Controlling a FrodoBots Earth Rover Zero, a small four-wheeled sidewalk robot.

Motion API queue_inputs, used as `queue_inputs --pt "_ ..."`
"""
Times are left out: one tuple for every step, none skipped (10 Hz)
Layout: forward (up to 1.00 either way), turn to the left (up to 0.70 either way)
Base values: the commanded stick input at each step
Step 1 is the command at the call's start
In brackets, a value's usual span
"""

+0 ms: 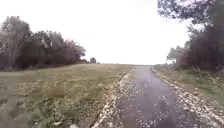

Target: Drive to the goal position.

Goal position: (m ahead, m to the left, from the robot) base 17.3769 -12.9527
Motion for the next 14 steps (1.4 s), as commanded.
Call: queue_inputs --pt "0.70 -0.35" --pt "0.70 -0.35" --pt "0.70 -0.34" --pt "0.70 -0.26" --pt "0.70 0.00" --pt "0.70 0.00" --pt "0.70 0.00" --pt "0.70 0.00" --pt "0.70 0.00" --pt "0.70 0.00" --pt "0.70 0.00" --pt "0.70 0.00" --pt "0.70 0.00" --pt "0.70 -0.15"
